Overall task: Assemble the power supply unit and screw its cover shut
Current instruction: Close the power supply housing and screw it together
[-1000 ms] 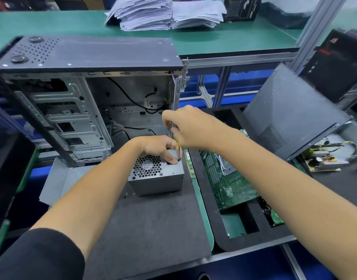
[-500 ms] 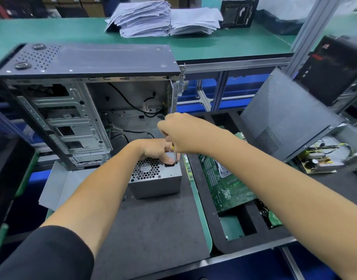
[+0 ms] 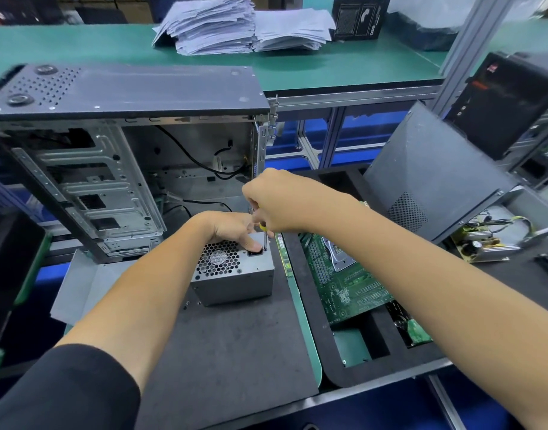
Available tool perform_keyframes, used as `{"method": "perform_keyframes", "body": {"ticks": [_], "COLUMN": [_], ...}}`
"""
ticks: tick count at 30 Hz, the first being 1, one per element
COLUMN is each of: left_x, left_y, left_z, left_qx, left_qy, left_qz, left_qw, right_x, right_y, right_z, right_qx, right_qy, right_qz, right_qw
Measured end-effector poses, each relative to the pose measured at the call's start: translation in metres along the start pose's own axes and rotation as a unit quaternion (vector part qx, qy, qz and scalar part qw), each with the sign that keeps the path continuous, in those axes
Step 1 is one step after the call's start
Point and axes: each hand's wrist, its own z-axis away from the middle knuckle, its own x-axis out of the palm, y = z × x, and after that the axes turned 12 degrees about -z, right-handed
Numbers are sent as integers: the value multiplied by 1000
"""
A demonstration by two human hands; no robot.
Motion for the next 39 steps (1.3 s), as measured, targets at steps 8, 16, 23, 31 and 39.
{"method": "perform_keyframes", "body": {"ticks": [8,16,23,31,39], "left_x": [-3,-3,-4,-5,-3], "left_y": [0,-2,-6,1,5], "left_z": [-2,2,1,6,10], "left_qx": [-20,1,6,-10,-27], "left_qy": [-13,-5,-1,-7,29], "left_qz": [19,14,35,27,-2], "left_qw": [1000,1000,999,1000,999], "right_x": [0,1,3,-5,-6], "right_y": [-3,3,6,5,6], "right_z": [3,-1,0,-2,-1], "right_qx": [0,20,34,25,27], "right_qy": [-21,-8,5,-7,-39], "right_qz": [0,-8,26,-22,-36], "right_qw": [1000,1000,999,999,998]}}
